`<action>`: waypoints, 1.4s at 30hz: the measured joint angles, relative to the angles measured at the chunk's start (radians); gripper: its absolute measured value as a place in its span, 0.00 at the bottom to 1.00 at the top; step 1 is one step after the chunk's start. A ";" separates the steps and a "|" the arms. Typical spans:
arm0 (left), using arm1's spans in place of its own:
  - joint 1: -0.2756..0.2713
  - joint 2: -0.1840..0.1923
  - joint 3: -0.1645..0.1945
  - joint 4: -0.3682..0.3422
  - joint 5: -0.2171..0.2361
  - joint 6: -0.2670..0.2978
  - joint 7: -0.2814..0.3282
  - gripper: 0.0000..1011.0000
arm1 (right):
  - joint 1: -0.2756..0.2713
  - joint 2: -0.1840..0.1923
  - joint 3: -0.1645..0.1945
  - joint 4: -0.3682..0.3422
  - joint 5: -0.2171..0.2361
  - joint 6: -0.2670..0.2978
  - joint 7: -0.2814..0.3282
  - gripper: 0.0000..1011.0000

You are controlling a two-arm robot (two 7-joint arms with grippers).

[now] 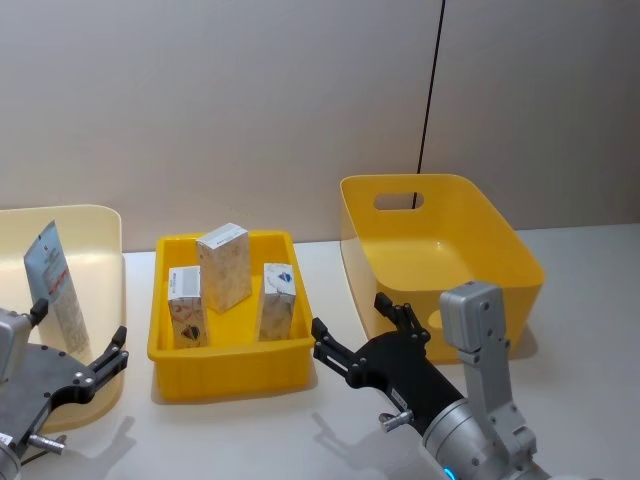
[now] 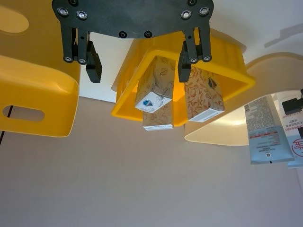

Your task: Bimanual collaborative sorting of washing and personal care products

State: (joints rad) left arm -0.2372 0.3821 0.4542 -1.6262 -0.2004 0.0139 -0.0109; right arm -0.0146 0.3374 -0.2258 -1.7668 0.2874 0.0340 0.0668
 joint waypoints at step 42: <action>-0.019 -0.024 -0.074 0.040 -0.108 0.063 -0.052 0.99 | 0.000 0.000 0.000 0.000 0.000 0.000 0.000 0.99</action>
State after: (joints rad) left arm -0.2558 0.3585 0.3803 -1.5866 -0.3081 0.0766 -0.0629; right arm -0.0146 0.3375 -0.2258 -1.7667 0.2874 0.0340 0.0668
